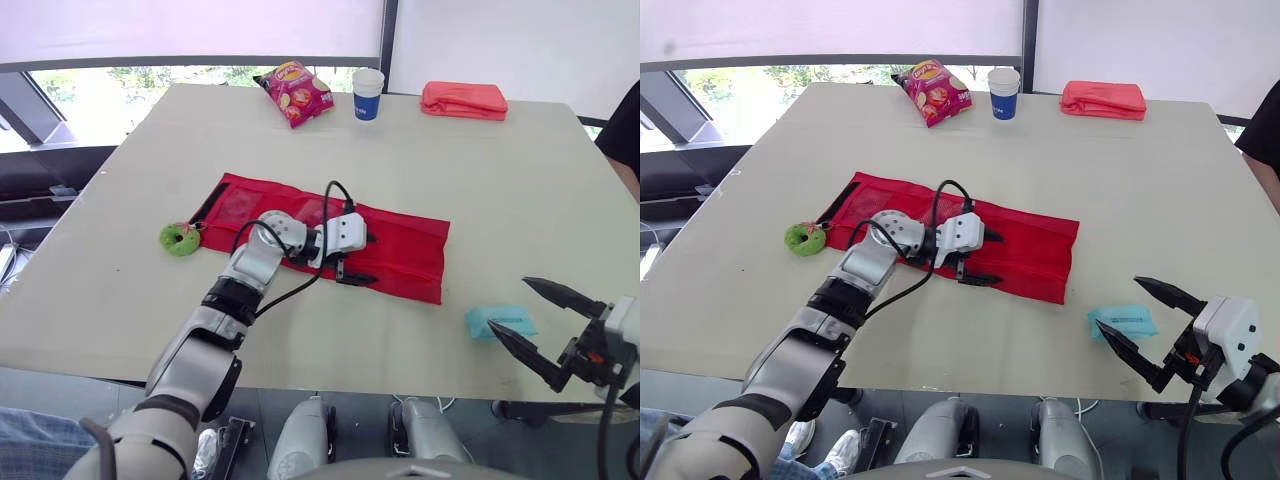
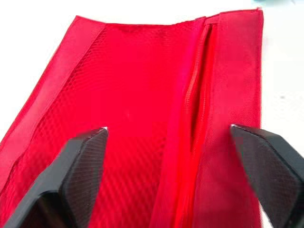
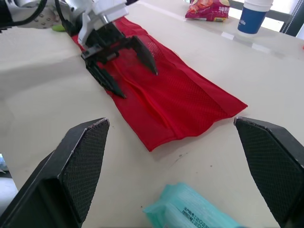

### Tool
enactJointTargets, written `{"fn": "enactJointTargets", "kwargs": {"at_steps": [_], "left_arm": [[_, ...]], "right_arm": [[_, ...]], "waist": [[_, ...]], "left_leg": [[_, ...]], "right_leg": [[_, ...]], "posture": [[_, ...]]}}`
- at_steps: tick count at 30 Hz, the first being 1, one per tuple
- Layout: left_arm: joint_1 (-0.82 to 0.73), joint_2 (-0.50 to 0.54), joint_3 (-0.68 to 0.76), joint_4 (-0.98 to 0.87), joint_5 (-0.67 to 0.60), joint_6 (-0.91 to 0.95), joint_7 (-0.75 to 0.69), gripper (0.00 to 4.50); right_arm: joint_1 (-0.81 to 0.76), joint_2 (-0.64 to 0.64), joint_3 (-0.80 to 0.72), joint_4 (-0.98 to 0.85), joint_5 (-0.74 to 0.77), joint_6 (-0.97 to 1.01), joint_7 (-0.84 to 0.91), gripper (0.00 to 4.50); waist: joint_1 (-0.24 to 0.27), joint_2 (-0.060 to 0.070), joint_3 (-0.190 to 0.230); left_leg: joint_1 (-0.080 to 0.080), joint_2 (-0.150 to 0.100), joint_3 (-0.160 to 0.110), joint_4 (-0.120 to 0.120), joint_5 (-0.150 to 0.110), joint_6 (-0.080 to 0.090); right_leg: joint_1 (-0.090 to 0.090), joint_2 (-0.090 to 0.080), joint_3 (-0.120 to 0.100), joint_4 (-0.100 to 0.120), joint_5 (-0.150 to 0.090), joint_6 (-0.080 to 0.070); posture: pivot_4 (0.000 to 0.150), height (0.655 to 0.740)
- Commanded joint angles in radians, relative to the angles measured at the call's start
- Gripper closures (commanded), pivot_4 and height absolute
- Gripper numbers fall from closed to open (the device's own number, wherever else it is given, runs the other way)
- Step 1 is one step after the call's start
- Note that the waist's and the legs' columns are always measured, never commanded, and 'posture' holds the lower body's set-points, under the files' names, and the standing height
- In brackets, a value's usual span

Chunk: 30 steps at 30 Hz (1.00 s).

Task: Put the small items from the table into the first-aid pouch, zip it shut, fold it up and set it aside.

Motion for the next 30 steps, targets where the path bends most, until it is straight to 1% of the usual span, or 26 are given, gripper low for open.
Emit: {"fn": "enactJointTargets", "kwargs": {"at_steps": [1, 3, 7, 12, 14, 16, 18, 21, 23, 24, 25, 30], "left_arm": [[-0.046, -0.023, -0.005, 0.067, 0.037, -0.068, 0.050, 0.09], [-0.068, -0.043, 0.007, 0.111, 0.043, -0.074, 0.080, 0.09], [-0.099, -0.059, 0.025, 0.149, 0.036, -0.092, 0.090, 0.09], [-0.112, -0.041, 0.018, 0.169, 0.053, -0.116, 0.102, 0.09], [-0.108, -0.019, 0.010, 0.160, 0.072, -0.128, 0.102, 0.09], [-0.097, 0.008, -0.003, 0.144, 0.092, -0.139, 0.090, 0.46], [-0.088, 0.019, -0.004, 0.129, 0.094, -0.128, 0.075, 1.23], [-0.083, 0.015, -0.003, 0.130, 0.105, -0.143, 0.096, 2.76], [-0.083, 0.003, -0.001, 0.135, 0.110, -0.151, 0.112, 3.88], [-0.082, -0.002, 0.000, 0.136, 0.110, -0.153, 0.113, 4.29], [-0.080, -0.007, 0.001, 0.134, 0.108, -0.157, 0.110, 4.41], [-0.065, -0.026, 0.018, 0.117, 0.080, -0.165, 0.098, 4.41]], "right_arm": [[0.008, -0.003, -0.034, -0.042, 0.016, -0.005, -0.010, 0.00], [0.013, -0.001, -0.036, -0.044, 0.014, -0.008, -0.013, 0.00], [0.034, 0.007, -0.040, -0.054, 0.010, -0.017, -0.019, 0.00], [0.039, 0.012, -0.037, -0.058, 0.005, -0.024, -0.025, 0.00], [0.040, 0.012, -0.039, -0.059, 0.004, -0.025, -0.025, 0.00], [0.038, 0.011, -0.039, -0.059, 0.005, -0.024, -0.027, 0.00], [0.035, 0.009, -0.038, -0.058, 0.004, -0.023, -0.028, 0.00], [0.026, 0.007, -0.031, -0.054, 0.001, -0.022, -0.029, 0.00], [0.020, 0.005, -0.026, -0.051, -0.003, -0.022, -0.028, 0.00], [0.018, 0.004, -0.026, -0.050, -0.004, -0.020, -0.027, 0.00], [0.016, 0.003, -0.026, -0.049, -0.004, -0.019, -0.027, 0.00], [0.025, 0.002, -0.042, -0.047, -0.008, -0.014, -0.024, 0.00]], "waist": [[0.000, 0.000, 0.000], [-0.001, 0.000, 0.000], [-0.001, -0.001, 0.000], [-0.002, -0.001, 0.000], [-0.002, 0.000, 0.000], [-0.002, 0.000, 0.000], [-0.002, 0.000, 0.000], [-0.001, 0.000, 0.000], [-0.001, 0.000, 0.000], [-0.001, 0.000, 0.000], [0.000, 0.000, 0.000], [-0.001, 0.000, 0.000]], "left_leg": [[0.000, 0.000, 0.000, 0.000, 0.000, 0.000], [0.000, 0.000, 0.000, 0.000, 0.000, 0.000], [0.000, 0.000, -0.001, 0.000, 0.000, 0.000], [0.000, 0.000, -0.001, 0.000, 0.000, 0.000], [0.000, 0.000, -0.001, 0.000, 0.000, 0.000], [0.000, 0.000, -0.001, 0.000, 0.000, 0.000], [0.000, 0.001, -0.001, 0.000, 0.000, 0.000], [0.000, 0.001, -0.001, 0.000, 0.000, 0.000], [0.000, 0.000, -0.001, 0.000, 0.000, 0.000], [0.000, 0.000, -0.001, 0.000, 0.000, 0.000], [0.000, 0.000, -0.001, 0.000, 0.000, 0.000], [-0.001, 0.000, -0.001, 0.000, 0.000, 0.000]], "right_leg": [[0.000, 0.000, 0.000, 0.000, 0.000, 0.000], [0.000, 0.000, 0.000, 0.000, 0.000, 0.000], [0.000, 0.000, -0.001, 0.000, 0.000, 0.000], [0.000, 0.000, -0.001, 0.000, 0.000, 0.000], [0.000, 0.000, -0.001, 0.000, 0.000, 0.000], [0.000, 0.000, -0.001, 0.000, 0.000, 0.000], [0.000, 0.000, -0.001, 0.000, 0.000, 0.000], [0.000, 0.000, -0.001, 0.000, 0.000, 0.000], [0.000, 0.000, -0.001, 0.000, 0.000, 0.000], [0.000, 0.000, -0.001, 0.000, 0.000, 0.000], [0.000, 0.000, -0.001, 0.000, 0.000, 0.000], [0.000, 0.000, -0.001, 0.000, 0.000, 0.000]], "posture": [[0.150, 0.7400], [0.150, 0.7400], [0.150, 0.7400], [0.150, 0.7400], [0.150, 0.7400], [0.150, 0.7400], [0.150, 0.7400], [0.150, 0.7400], [0.150, 0.7400], [0.150, 0.7400], [0.150, 0.7400], [0.150, 0.7400]]}}
